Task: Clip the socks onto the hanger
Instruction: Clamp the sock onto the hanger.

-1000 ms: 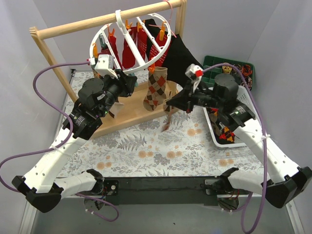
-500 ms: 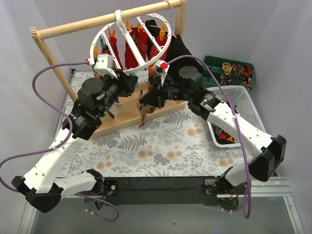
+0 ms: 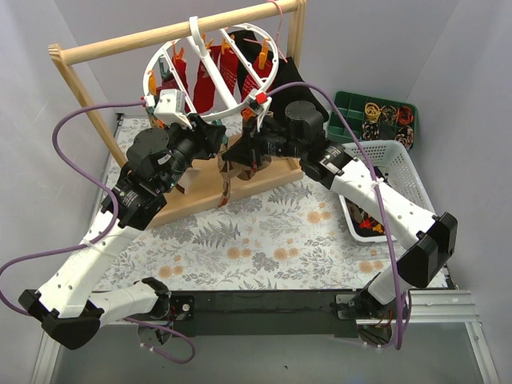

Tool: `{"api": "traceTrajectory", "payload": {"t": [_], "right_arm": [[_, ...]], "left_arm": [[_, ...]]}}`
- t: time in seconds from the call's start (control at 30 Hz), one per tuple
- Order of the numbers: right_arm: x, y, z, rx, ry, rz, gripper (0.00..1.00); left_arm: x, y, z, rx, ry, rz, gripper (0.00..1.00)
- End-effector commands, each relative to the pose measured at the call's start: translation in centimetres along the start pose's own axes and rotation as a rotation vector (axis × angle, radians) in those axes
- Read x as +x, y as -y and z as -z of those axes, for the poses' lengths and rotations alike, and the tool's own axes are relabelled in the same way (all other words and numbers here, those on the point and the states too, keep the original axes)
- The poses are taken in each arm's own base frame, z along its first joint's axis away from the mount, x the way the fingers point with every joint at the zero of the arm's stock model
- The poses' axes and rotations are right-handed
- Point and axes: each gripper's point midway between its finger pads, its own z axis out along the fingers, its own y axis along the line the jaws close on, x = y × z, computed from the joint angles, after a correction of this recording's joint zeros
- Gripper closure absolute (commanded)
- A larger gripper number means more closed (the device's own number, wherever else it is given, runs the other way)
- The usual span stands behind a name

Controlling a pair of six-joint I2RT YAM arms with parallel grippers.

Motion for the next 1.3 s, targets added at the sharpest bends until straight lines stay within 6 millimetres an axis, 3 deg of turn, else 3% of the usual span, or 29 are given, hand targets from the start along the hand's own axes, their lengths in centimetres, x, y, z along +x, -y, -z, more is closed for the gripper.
{"api": "traceTrajectory", "payload": {"t": [0.0, 0.9, 1.27], "right_arm": [[-3.4, -1.1, 0.2, -0.023, 0.08, 0.043, 0.99], [-5.2, -1.9, 0.2, -0.044, 0.111, 0.059, 0.99], [-7.1, -2.2, 0.2, -0.039, 0.145, 0.083, 0.99]], "left_arm": [[-0.3, 0.1, 0.8, 0.011, 0.004, -0.015, 1.0], [0.5, -0.5, 0.4, -0.008, -0.006, -0.045, 1.0], [0.9, -0.8, 0.5, -0.012, -0.013, -0.059, 1.0]]}}
